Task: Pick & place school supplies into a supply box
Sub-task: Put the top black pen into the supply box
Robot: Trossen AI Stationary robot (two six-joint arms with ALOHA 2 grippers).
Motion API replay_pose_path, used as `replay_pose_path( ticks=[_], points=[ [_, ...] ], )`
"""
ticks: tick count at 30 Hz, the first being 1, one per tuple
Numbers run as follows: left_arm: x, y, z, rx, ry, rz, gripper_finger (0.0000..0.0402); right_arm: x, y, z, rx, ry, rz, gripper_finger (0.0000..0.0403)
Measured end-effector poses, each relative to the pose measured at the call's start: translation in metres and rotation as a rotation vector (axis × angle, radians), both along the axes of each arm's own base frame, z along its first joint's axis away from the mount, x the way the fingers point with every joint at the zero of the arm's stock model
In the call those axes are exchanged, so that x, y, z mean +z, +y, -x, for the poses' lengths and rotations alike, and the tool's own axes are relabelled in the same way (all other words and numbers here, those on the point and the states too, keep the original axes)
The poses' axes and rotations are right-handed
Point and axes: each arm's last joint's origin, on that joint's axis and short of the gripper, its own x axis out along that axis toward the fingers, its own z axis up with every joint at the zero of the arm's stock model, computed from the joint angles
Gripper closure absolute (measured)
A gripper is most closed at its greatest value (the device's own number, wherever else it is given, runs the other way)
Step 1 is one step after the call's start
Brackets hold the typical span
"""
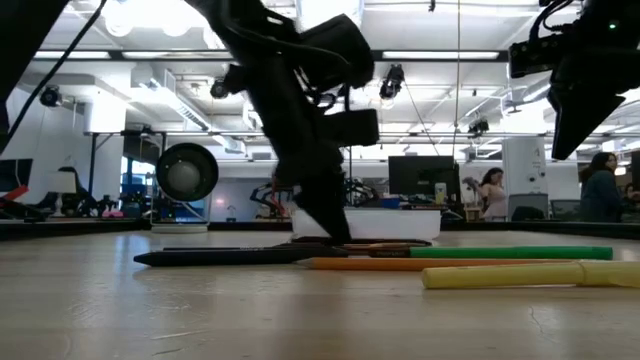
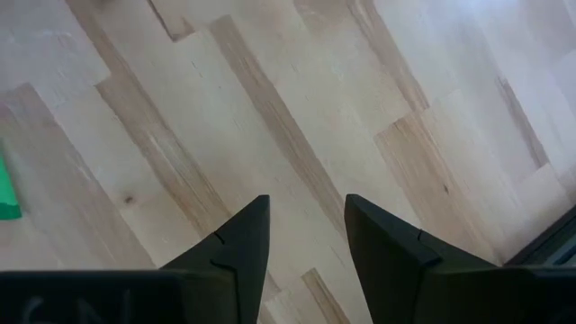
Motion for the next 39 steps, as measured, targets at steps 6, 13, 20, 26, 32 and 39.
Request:
replay_pose_path(
  ticks=[6, 13, 20, 26, 32, 39],
  points=[
    [0.038, 0.031, -0.016, 0.065, -0.035, -0.019, 0.0390, 0.013, -0.002, -0.002, -0.039, -0.059, 0.061, 0.0266],
    [0.083, 0.098, -0.023, 0.308, -0.131, 0.046, 0.0390, 0.035, -0.006, 0.005, -0.135, -0.144, 0.103, 0.0266],
    [0.078, 0.153, -0.008, 0.496, -0.138, 0.217, 0.0390, 0.041, -0.010, 0.011, -0.186, -0.216, 0.135, 0.0266],
    [0.047, 0.149, 0.001, 0.531, -0.087, 0.317, 0.0390, 0.041, -0.010, 0.011, -0.193, -0.223, 0.157, 0.0266],
    [0.025, 0.150, -0.002, 0.643, -0.240, 0.425, 0.0390, 0.041, -0.011, 0.010, -0.210, -0.236, 0.181, 0.0266],
    [0.014, 0.150, -0.004, 0.707, -0.277, 0.475, 0.0379, 0.041, -0.011, 0.009, -0.215, -0.241, 0.184, 0.0266]
  ],
)
